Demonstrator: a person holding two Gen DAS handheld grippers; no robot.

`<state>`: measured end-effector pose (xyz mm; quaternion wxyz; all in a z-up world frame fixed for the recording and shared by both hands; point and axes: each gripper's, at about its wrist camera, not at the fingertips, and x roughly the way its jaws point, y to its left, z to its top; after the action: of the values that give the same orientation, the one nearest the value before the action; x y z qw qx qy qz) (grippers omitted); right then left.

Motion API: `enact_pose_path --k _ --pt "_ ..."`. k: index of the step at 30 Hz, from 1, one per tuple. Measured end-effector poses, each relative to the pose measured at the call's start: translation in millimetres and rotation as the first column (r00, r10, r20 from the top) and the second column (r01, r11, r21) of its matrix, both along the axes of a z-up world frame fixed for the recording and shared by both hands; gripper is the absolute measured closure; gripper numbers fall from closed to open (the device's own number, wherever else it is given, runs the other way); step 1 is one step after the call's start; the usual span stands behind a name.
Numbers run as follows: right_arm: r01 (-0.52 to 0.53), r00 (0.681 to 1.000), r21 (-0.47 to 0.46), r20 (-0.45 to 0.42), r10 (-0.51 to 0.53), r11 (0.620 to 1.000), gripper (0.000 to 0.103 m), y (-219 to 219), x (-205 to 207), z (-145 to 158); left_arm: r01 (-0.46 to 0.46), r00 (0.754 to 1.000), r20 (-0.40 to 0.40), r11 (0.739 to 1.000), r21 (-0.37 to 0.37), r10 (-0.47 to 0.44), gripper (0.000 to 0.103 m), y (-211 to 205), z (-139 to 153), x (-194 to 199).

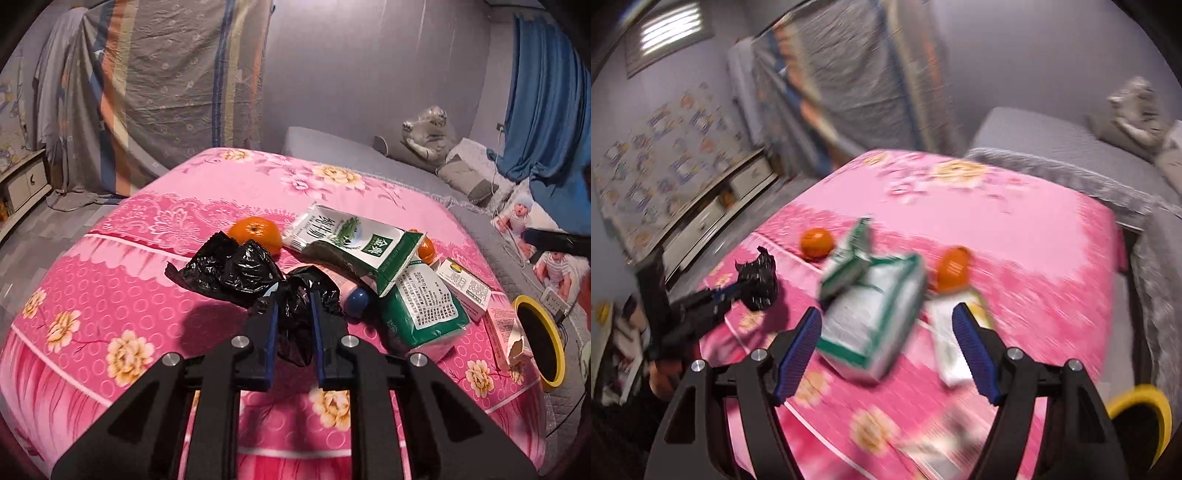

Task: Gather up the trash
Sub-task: 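Grasp the white-green milk carton with the right tool while the left tool holds the black bag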

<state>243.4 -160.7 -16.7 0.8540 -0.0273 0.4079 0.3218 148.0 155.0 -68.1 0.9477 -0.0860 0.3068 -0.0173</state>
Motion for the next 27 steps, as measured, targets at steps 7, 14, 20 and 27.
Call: enact_pose_path --k 7,14,20,27 --pt "-0.208 0.964 -0.208 -0.209 0.165 0.956 0.028 124 64 -13 -0.03 0.999 0.033 0.998 -0.059 0.032 0.089 18 3 -25" --pt "-0.292 0.936 -0.439 -0.314 0.159 0.85 0.027 187 101 -48 -0.037 0.997 0.059 0.995 -0.095 0.043 0.089 33 0 -33" --pt "-0.294 0.931 -0.555 -0.351 0.101 0.779 0.027 200 121 -79 -0.032 0.997 0.062 0.993 -0.111 0.039 0.089 40 -5 -35" --pt "-0.271 0.932 -0.584 -0.359 0.056 0.765 0.027 205 137 -103 -0.036 0.997 0.063 0.99 -0.134 0.044 0.089 44 -8 -34"
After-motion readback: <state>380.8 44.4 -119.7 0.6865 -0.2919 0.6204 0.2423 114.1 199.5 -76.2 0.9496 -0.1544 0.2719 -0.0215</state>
